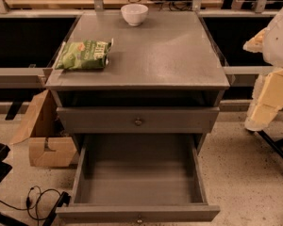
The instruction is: Place green jalapeno chip bag into middle drawer
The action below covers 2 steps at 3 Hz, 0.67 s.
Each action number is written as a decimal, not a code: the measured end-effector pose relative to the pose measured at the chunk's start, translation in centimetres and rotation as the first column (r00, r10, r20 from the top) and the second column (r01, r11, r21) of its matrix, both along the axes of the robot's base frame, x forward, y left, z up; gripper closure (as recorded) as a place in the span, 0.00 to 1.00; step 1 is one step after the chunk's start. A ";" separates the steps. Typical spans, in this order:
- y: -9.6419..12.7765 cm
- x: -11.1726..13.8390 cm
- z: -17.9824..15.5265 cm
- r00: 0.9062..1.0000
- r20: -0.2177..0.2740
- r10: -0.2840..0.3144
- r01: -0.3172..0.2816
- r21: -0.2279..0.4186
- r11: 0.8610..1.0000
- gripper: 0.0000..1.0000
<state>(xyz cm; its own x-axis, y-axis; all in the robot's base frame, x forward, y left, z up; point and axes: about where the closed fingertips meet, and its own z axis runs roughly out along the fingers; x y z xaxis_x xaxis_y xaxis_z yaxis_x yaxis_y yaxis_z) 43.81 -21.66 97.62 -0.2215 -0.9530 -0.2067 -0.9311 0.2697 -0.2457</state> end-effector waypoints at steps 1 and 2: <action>0.0 0.0 0.0 1.000 0.000 0.000 0.000 0.000 1.000 0.00; 0.0 0.4 -1.0 0.999 0.013 -0.038 0.038 0.042 0.998 0.00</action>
Offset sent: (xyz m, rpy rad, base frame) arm 0.0122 -0.0013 -0.0303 0.1102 -0.0168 -0.0997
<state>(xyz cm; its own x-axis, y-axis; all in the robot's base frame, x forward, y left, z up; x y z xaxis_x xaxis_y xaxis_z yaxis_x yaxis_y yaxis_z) 44.25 -21.65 96.66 -0.2540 -0.9345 -0.2492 -0.9166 0.3148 -0.2463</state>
